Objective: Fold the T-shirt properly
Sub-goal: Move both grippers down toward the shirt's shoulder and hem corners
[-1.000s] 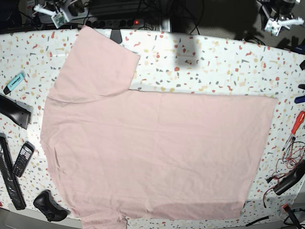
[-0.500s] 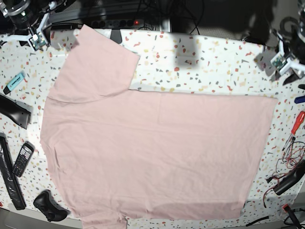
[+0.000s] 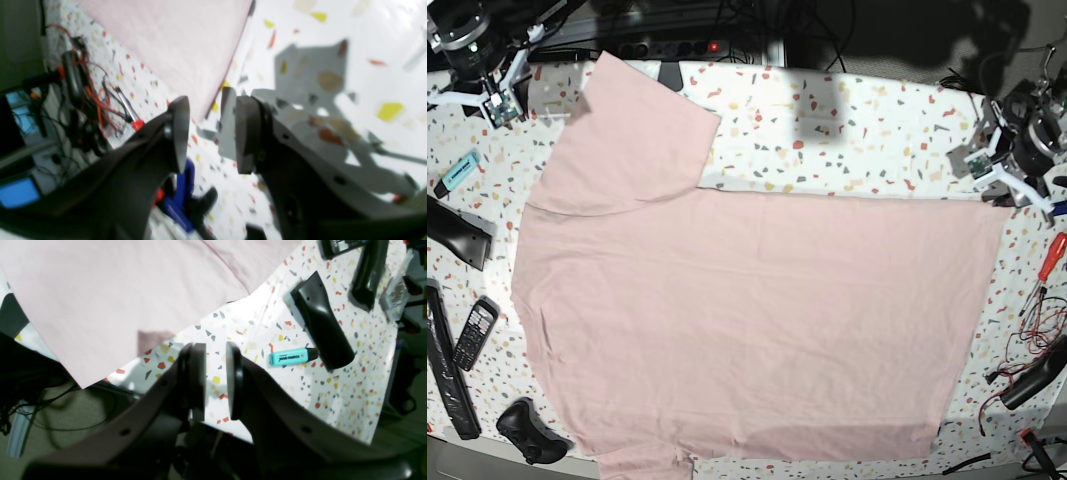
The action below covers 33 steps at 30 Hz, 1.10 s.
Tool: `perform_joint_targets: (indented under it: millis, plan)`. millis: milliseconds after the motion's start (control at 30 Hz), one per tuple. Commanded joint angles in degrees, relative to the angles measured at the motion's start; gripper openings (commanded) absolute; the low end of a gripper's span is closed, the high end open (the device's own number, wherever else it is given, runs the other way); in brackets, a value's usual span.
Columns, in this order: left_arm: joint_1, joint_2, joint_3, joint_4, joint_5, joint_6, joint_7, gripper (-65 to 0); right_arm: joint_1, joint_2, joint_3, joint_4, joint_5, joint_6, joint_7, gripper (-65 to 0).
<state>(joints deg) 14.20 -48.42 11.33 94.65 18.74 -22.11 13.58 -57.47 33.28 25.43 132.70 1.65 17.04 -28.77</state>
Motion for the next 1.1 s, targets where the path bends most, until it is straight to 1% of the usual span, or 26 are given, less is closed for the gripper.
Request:
perform_joint_targets:
  millis: [0, 267, 367, 433, 533, 833, 933, 1067]
  plan:
    - [-2.2, -1.3, 0.6, -0.6, 0.8, 1.0, -0.4, -43.2, -0.5, 0.5, 0.4, 1.0, 0.0, -0.3, 0.6, -54.3]
    - [-13.6, -1.0, 11.1, -11.5, 0.8, 1.0, -0.3, -43.2, -0.5, 0.5, 0.4, 1.0, -0.1, -0.3, -1.3, -54.3]
    - [-16.5, -1.0, 13.6, -14.6, 0.8, 1.0, -0.4, -43.2, -0.5, 0.2, 0.4, 1.0, -0.9, -0.3, -2.0, -54.3]
    - [-18.2, -1.0, 14.6, -16.3, 0.8, 1.0, -1.6, -43.2, -0.5, -0.4, 0.4, 1.0, -2.0, -0.3, -1.9, -54.3]
    - [-20.1, -0.8, 15.1, -18.3, 0.8, 1.0, -3.7, -43.3, -0.5, -0.4, 0.4, 1.0, -2.0, -0.3, -2.3, -54.3]
    - [-21.0, -0.6, 15.1, -19.7, 0.8, 1.0, -4.9, -43.5, -0.5, -0.4, 0.4, 1.0, -1.9, -0.3, -2.3, -54.3]
    - [-21.0, 0.0, 15.1, -19.8, 0.8, 1.0, -4.8, -43.5, -0.5, -0.4, 0.4, 1.0, -1.9, -0.3, -2.1, -54.3]
    - [-21.0, 2.1, 15.1, -20.6, 0.8, 0.9, -4.5, -43.5, -0.5, -0.4, 0.4, 1.0, -2.0, -0.3, -2.2, -54.3]
